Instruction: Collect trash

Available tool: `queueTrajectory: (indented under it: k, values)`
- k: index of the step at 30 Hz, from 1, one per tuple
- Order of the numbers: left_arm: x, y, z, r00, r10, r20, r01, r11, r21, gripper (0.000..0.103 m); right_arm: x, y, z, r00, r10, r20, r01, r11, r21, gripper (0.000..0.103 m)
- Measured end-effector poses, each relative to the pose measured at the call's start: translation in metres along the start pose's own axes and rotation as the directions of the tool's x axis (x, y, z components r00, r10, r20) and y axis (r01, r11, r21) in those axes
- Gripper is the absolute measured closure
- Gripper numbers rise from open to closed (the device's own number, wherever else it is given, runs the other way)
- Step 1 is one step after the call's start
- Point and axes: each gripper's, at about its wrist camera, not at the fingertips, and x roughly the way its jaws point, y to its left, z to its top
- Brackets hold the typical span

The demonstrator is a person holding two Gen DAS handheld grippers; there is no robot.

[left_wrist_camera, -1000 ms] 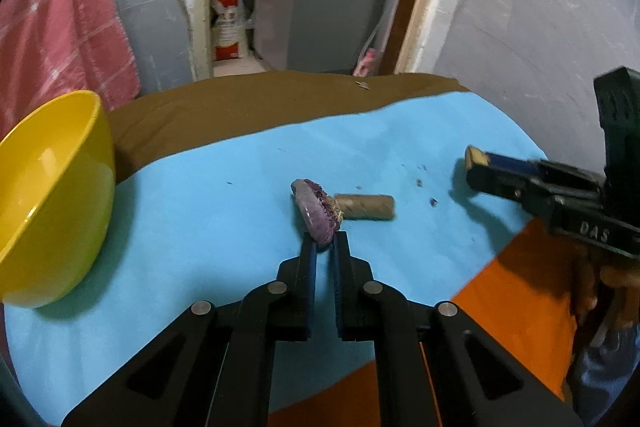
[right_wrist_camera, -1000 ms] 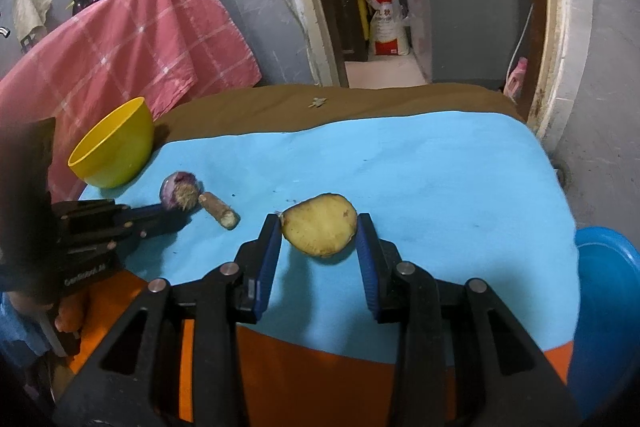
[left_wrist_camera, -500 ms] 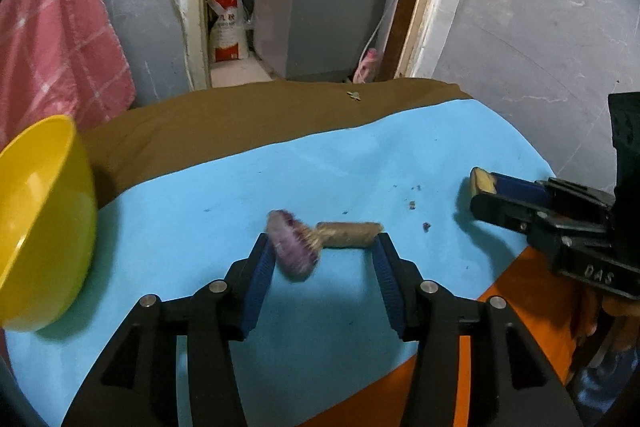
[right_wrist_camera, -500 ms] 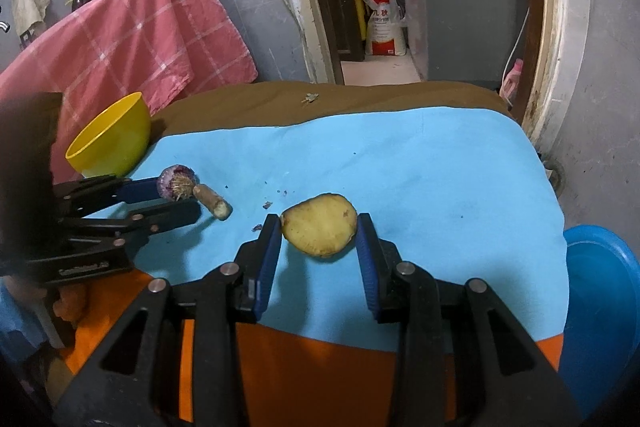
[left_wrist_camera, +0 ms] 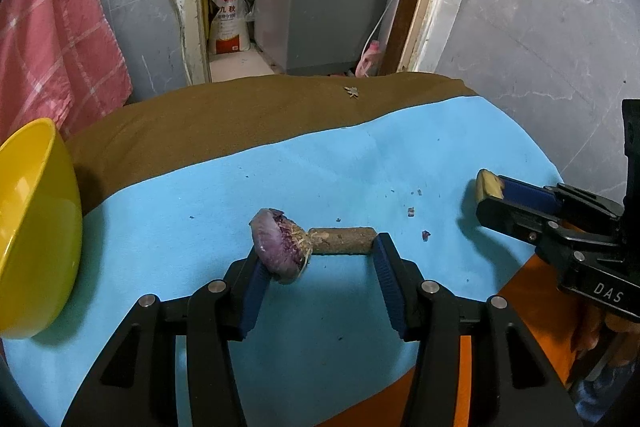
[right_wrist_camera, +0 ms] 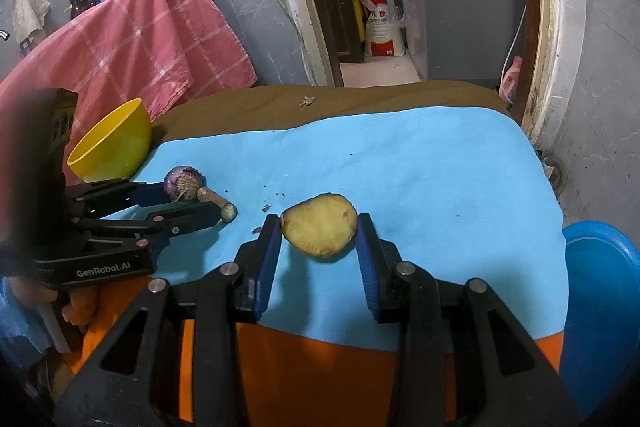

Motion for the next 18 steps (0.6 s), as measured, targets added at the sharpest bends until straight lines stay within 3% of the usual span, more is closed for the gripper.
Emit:
queueTrajectory:
  k: [6, 10, 15, 17, 18]
  values:
    - [0.000, 0.000, 0.001, 1.000, -0.005, 0.006, 0.006, 1.000, -0.022, 0.059, 0.000, -0.002, 0.000, 1.000, 0.000, 0.000, 0.000, 1.000, -0.001, 0.046]
    - [-0.001, 0.005, 0.002, 1.000, -0.014, 0.011, 0.014, 0.999, -0.046, 0.065, -0.001, -0.002, 0.000, 1.000, -0.001, 0.000, 0.001, 1.000, -0.003, 0.046]
    - [-0.006, 0.011, 0.002, 1.000, -0.010, 0.028, 0.012, 0.997, -0.073, 0.076, 0.000, -0.002, 0.000, 1.000, -0.001, 0.001, 0.001, 1.000, -0.002, 0.046]
    - [-0.009, 0.014, 0.002, 0.999, -0.011, 0.040, 0.014, 0.996, -0.085, 0.089, -0.001, -0.003, -0.001, 1.000, -0.001, 0.002, 0.001, 1.000, -0.003, 0.046]
    - [-0.009, 0.015, 0.002, 0.999, -0.016, 0.045, 0.020, 0.996, -0.089, 0.091, -0.001, -0.003, -0.001, 1.000, -0.002, 0.004, 0.002, 1.000, -0.003, 0.046]
